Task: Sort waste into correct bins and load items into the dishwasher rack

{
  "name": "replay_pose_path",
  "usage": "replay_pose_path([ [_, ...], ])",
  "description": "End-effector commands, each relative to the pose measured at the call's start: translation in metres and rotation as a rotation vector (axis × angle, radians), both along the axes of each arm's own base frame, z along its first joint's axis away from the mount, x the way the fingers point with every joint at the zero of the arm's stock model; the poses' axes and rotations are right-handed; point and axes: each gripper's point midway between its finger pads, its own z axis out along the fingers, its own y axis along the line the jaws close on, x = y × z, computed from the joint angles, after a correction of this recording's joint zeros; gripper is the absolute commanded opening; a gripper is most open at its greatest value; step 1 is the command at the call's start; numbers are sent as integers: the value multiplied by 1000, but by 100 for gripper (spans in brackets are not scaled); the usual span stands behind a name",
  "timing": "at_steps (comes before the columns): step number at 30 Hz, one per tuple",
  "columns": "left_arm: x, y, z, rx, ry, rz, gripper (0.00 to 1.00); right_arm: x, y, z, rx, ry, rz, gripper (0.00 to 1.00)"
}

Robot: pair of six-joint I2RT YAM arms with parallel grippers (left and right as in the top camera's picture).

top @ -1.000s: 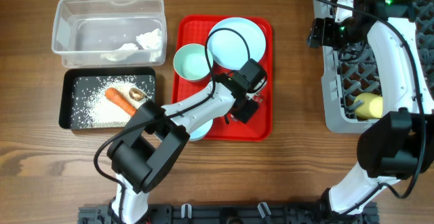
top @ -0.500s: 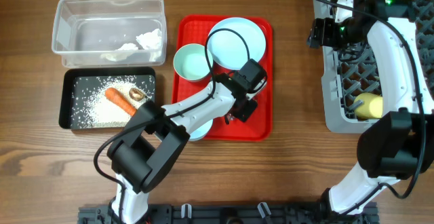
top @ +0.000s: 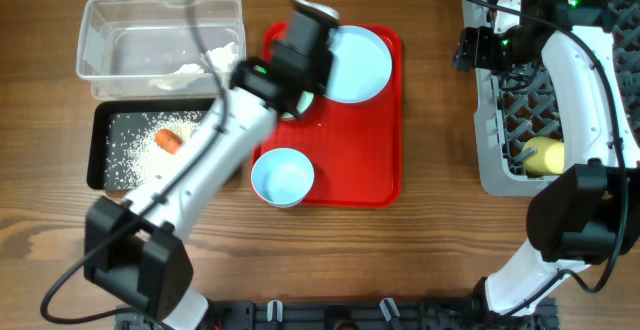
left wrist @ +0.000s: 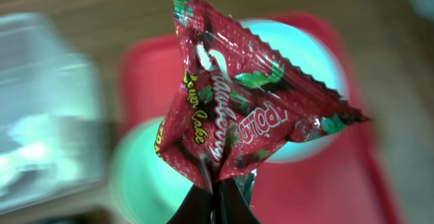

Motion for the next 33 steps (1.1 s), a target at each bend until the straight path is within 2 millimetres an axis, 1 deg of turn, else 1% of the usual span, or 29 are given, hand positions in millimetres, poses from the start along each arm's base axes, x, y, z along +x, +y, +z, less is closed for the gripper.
replay_pose_path([
  [1,40,80,-6,-2,-23,208,5,1,-1,1,-14,-6,1,87],
  [4,62,117,-5,-100,-37,247,6,0,-1,1,-14,-4,1,87],
  [6,75,142,-8,-167,-40,268,7,0,-1,1,-14,-2,1,87],
  [9,86,171,-17,-201,-42,311,9,0,-1,1,-14,-2,1,87],
  [10,89,184,-22,-201,-43,335,11,0,-1,1,-14,-2,1,87],
  [13,96,203,-35,-198,-39,372,19,0,-1,1,-13,-2,1,87],
  [14,97,208,-39,-197,-34,383,25,0,-1,1,-14,-2,1,87],
  [15,97,212,-42,-196,-30,390,33,0,-1,1,-14,-2,1,87],
  [17,97,216,-45,-195,-27,399,52,-1,-1,1,-13,-1,1,87],
  [18,97,216,-45,-195,-26,399,64,-1,-1,1,-13,0,1,87],
  [19,98,217,-45,-195,-28,401,72,-1,-1,1,-13,0,1,87],
  [20,98,217,-44,-194,-32,402,76,-1,-1,1,-13,-1,1,87],
  [22,99,217,-43,-195,-37,401,87,0,-1,1,-14,-2,1,87],
  [26,98,216,-44,-196,-33,398,93,0,-1,1,-14,-2,1,87],
  [28,98,208,-43,-212,-26,374,96,0,-1,1,-13,-2,2,87],
  [30,97,192,-40,-227,-22,317,100,0,-1,1,-14,-3,3,87],
  [33,92,166,-30,-226,-25,231,100,0,-1,1,-14,-4,6,87],
])
